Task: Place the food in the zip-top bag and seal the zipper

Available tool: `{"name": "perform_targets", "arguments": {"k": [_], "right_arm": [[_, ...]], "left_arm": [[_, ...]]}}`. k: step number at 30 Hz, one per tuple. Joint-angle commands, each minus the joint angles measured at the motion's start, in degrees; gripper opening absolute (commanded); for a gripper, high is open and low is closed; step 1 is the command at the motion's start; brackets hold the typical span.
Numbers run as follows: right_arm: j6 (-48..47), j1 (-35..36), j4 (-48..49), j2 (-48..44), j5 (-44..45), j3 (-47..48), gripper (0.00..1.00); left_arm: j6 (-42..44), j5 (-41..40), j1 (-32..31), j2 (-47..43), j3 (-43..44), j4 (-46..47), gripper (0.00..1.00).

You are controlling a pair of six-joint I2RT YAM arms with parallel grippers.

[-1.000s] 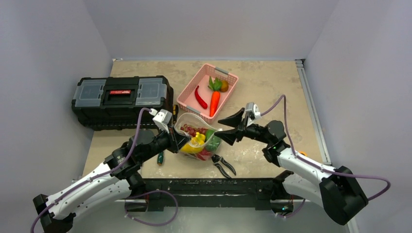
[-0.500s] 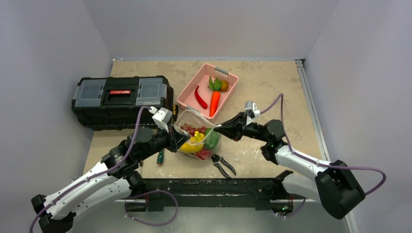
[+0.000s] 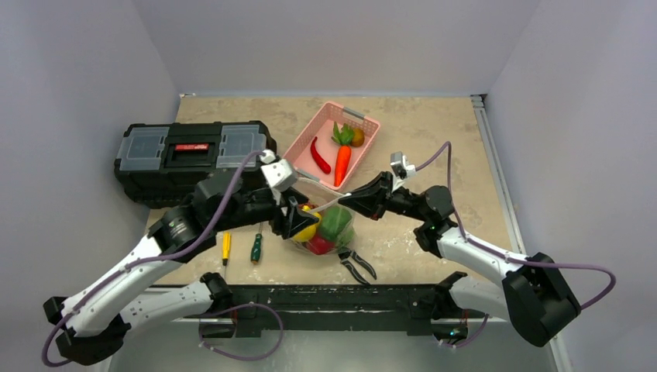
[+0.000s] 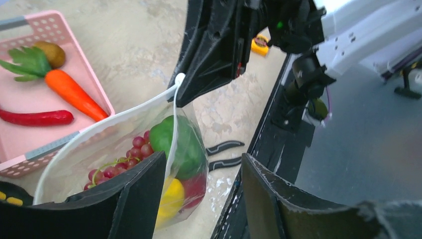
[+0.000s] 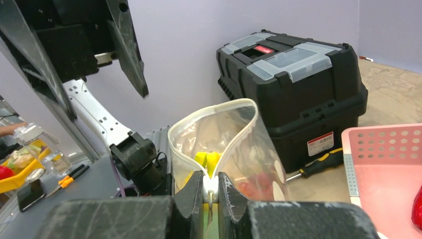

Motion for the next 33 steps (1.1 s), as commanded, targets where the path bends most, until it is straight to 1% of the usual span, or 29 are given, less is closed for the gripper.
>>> {"name": "perform_targets", "arguments": {"k": [1,5,8,10,16,18,21,25,28,32,33], "right_arm": [[2.08,-0.30,2.24,0.09,0.80,2.69,0.00],[2.32,-0.26,2.49,0.61,-0.83,3.02,0.00],[1.37,-0.35,1.82,0.31,-1.60,2.94,0.00],[0.31,-0.35,0.46,-0.19,-1.61,2.93,0.00],[-2.51,-0.35,-2.98,-1.51,-2.06,2.71,0.00],[-2.68,-0.35,-3.10,-1.55,-2.92,2.78,0.00],[-2.49,-0.39,-2.59,-1.64,-3.93,2.77,0.00],[-1.90,-0.35,-2.00,-2.20,-4.55,2.76,0.00],[-1.78,-0.35,-2.12,-3.00,-4.90,2.83,0.00],[-1.78,-0.35,-2.86,-3.88,-5.03,3.38,0.00],[-1.72,-0.36,-3.15,-4.01,-5.05,3.55,0.00]], "left_arm": [[10.40,7.33,-0.18,8.70,4.25,-5.46,0.57],[12.78,7.85,-0.17,16.56,7.78,-8.53,0.54],[12.41,3.40,-0.23,19.71,8.89,-9.16,0.51],[11.96,1.64,-0.22,19.92,9.19,-9.18,0.49],[12.00,0.38,-0.17,16.58,9.76,-7.92,0.47],[12.08,-0.82,-0.17,15.16,9.86,-6.87,0.49],[12.06,-2.54,-0.17,14.30,9.36,-4.61,0.57],[12.95,-2.08,-0.17,18.18,11.37,-6.61,0.58],[13.51,-2.12,-0.18,21.33,12.03,-8.04,0.54],[14.29,-1.04,-0.18,22.68,12.10,-8.91,0.48],[14.43,-0.93,-0.23,22.85,12.18,-9.25,0.45]]}}
